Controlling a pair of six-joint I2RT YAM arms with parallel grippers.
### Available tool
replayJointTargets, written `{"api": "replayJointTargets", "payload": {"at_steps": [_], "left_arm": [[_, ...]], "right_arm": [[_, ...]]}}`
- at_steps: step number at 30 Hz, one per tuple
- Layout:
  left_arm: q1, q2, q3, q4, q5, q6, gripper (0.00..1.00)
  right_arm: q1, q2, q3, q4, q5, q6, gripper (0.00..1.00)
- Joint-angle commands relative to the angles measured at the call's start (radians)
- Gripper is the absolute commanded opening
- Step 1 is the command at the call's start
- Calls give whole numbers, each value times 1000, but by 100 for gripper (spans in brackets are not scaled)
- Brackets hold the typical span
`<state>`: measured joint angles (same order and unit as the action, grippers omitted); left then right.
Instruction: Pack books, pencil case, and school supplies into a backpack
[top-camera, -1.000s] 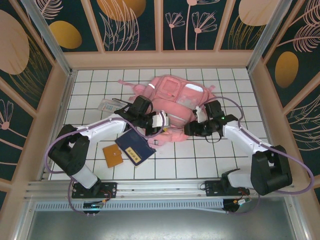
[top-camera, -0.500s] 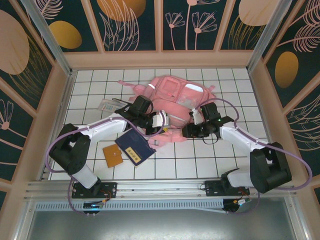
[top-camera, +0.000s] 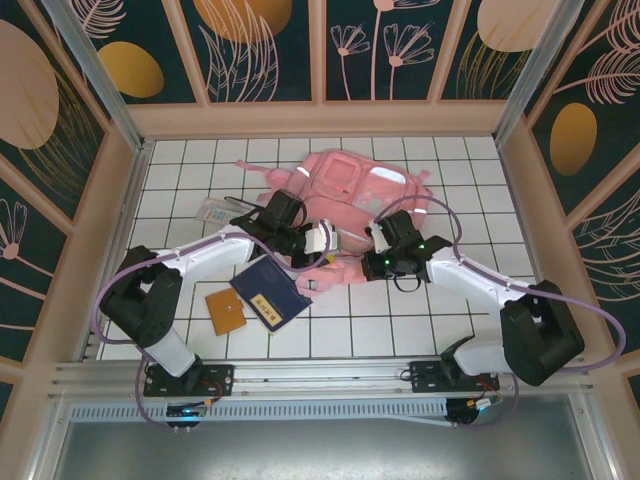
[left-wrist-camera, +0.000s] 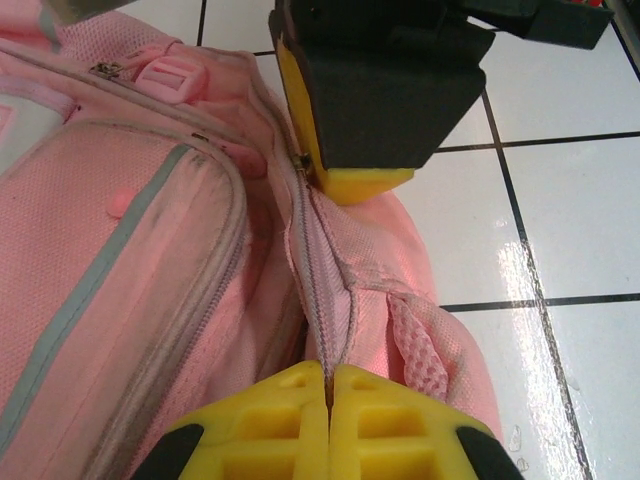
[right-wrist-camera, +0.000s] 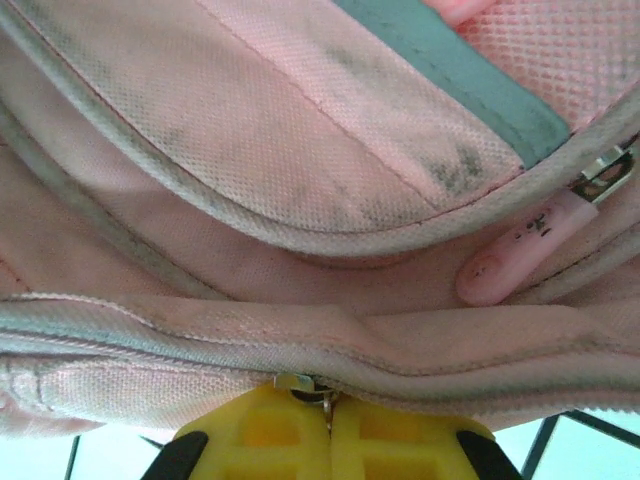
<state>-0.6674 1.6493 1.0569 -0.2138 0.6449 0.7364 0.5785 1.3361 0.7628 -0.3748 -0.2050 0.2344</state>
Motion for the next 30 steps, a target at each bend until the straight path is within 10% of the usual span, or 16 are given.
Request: {"api": "replayJointTargets", "payload": {"at_steps": [1,16,30], "left_arm": [[3,-9,38,2,42,26,0],[31,-50,-74,-15,-56,116,0],[33,-12,-13,16,8,56,0]], "right_arm": [[0,27,42,-17,197,39,0],[-149,52,-2,-101,314,166,0],[-122,-26,12,8,-198,-12,0]]}}
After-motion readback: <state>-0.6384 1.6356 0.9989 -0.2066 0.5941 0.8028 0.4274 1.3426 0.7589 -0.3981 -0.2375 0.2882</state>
